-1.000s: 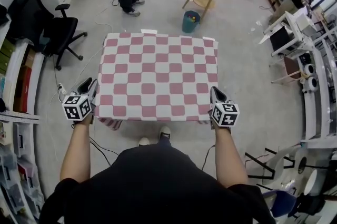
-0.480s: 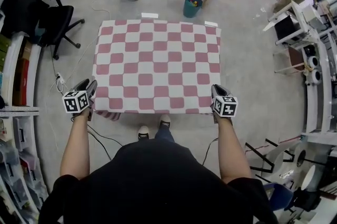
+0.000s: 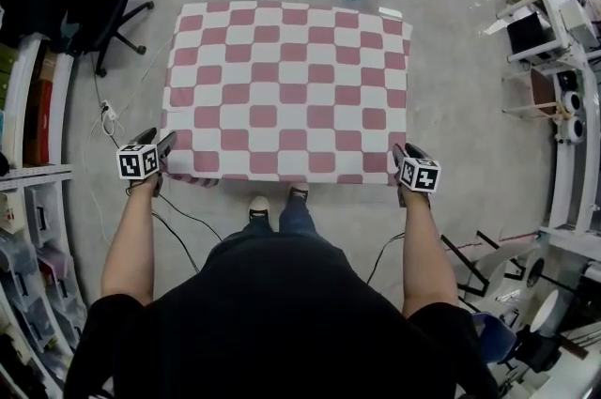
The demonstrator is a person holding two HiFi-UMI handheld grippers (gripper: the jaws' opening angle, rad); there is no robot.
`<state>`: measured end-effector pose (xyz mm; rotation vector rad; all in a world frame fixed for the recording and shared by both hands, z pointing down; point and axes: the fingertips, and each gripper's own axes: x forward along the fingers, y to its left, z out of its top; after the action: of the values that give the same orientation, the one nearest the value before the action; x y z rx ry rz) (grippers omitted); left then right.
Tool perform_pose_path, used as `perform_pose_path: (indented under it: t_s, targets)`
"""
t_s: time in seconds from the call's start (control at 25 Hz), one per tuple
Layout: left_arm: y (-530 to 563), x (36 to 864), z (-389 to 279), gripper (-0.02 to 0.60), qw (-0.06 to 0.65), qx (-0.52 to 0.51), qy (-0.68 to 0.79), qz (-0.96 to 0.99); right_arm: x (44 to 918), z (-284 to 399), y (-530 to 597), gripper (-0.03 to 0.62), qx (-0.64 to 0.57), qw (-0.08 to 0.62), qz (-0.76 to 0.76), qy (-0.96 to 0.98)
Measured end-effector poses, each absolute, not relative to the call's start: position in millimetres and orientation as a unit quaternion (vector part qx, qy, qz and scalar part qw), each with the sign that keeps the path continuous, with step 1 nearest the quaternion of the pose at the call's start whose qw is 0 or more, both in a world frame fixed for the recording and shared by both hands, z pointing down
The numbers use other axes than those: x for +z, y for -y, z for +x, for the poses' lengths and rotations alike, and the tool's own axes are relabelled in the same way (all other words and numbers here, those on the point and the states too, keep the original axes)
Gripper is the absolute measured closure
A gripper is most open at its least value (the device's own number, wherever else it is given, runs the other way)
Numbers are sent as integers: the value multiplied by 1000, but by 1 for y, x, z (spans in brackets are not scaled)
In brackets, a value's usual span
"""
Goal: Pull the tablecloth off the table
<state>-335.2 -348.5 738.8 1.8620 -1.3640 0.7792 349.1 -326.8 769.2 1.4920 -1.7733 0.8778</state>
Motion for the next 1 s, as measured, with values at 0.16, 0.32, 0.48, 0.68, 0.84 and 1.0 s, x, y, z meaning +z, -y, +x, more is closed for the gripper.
perform_pose_path:
  t_s: [0.16, 0.32, 0.48, 0.68, 0.84, 1.0]
  targets:
    - [341, 762, -345, 238, 357, 327, 518, 705, 794, 360, 324, 421, 361, 325, 569, 664]
    - [336, 784, -349, 217, 374, 344, 508, 695, 810, 374, 322, 411, 380, 327, 575, 646]
    - [332, 805, -355, 210, 395, 347, 505, 685, 834, 391, 313, 396, 414, 322, 570, 632]
    - [324, 817, -360, 198, 421, 327, 497, 685, 855, 388, 305, 382, 464, 291, 536, 643]
    - [327, 829, -354, 193, 424, 317, 497, 687, 857, 394, 302, 381, 487, 263, 517, 653]
    - [323, 839, -357, 193, 445, 332, 473, 684, 853, 391, 302, 405, 492, 248, 512, 659]
